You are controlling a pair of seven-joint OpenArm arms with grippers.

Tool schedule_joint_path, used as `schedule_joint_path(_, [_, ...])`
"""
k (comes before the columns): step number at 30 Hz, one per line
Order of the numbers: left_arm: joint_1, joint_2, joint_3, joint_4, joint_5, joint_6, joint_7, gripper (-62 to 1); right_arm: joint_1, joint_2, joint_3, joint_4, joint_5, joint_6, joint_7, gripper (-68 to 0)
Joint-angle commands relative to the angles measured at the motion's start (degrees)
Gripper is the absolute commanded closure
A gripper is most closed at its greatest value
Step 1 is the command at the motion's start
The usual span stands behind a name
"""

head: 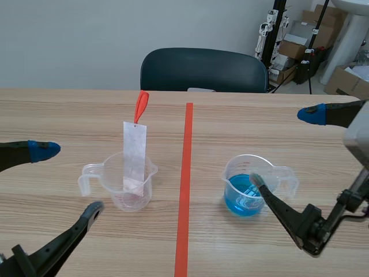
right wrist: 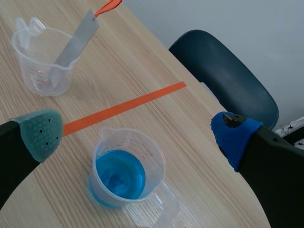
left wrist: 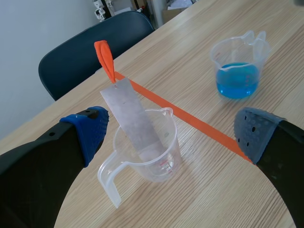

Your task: Do the redox reaction experiment. return to the home posture

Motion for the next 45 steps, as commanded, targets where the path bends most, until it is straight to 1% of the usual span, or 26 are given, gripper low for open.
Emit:
schedule_joint_path(1, [-0.37,0.09,0.15,0.63,-0.42,0.31,-0.72,-55.5,-0.09,1.22,-0.39,1.55,0.66,-3.32,0.63,-67.9])
schedule_joint_path(2, [-0.61,0.09,0.15,0.63,-0.42,0.28,-0.59,-55.5,-0.09,1.62,-1.07,1.64,0.66,-5.03,0.72,-67.9])
schedule_joint_path(3, [-0.85,0.09,0.15,0.61,-0.42,0.31,-0.15,-55.5,-0.11,2.1,-1.75,1.88,0.66,-6.16,0.61,-67.9])
schedule_joint_path(6, [-1.16,0.07,0.15,0.61,-0.39,0.31,0.24,-55.5,-0.44,3.85,-3.58,2.67,1.01,-8.17,0.07,-67.9])
schedule_joint_path(8, [-1.14,0.09,0.15,0.61,-0.39,0.31,0.24,-55.5,-1.46,4.7,-4.13,3.41,1.64,-11.58,0.07,-67.9])
schedule_joint_path(9, [-1.14,0.09,0.15,0.61,-0.39,0.31,0.24,-55.5,-2.21,5.01,-4.17,3.87,2.08,-12.85,0.11,-67.9])
schedule_joint_path(10, [-1.14,0.09,0.15,0.61,-0.39,0.31,0.24,-55.5,-2.91,5.2,-4.17,4.39,2.45,-13.31,0.09,-67.9])
schedule_joint_path(13, [-1.14,0.09,0.15,0.61,-0.39,0.31,0.24,-55.5,-4.59,5.35,-4.17,5.88,2.4,-13.62,0.07,-67.9])
schedule_joint_path(19, [-1.14,0.09,0.15,0.61,-0.39,0.33,0.24,-55.5,-4.83,5.31,-5.22,6.43,2.43,-13.6,-0.24,-67.9])
schedule_joint_path(25, [-1.14,0.07,0.15,0.61,-0.37,0.31,0.24,-55.5,-4.83,5.35,-7.17,6.43,2.38,-13.64,-2.29,-67.9])
schedule_joint_path(26, [-1.14,0.07,0.15,0.61,-0.37,0.31,0.24,-55.5,-4.83,5.35,-7.15,6.43,2.38,-13.86,-2.29,-67.9])
schedule_joint_path(30, [-1.14,0.07,0.15,0.61,-0.37,0.31,0.24,-55.5,-4.83,5.35,-7.15,6.43,2.4,-17.2,-2.29,-67.9])
schedule_joint_path(32, [-1.14,0.07,0.15,0.61,-0.37,0.28,0.24,-55.5,-4.83,5.33,-6.97,6.43,2.4,-17.94,-2.34,-67.9])
schedule_joint_path(39, [-1.11,0.09,0.15,0.61,-0.37,0.28,0.24,-55.5,-4.79,5.16,-4.94,6.43,2.95,-17.94,-3.63,-67.9])
schedule_joint_path(45, [-1.11,0.13,0.15,0.61,-0.35,0.28,0.22,-55.5,-3.65,2.43,-2.19,6.4,5.84,-17.86,-6.47,-67.9])
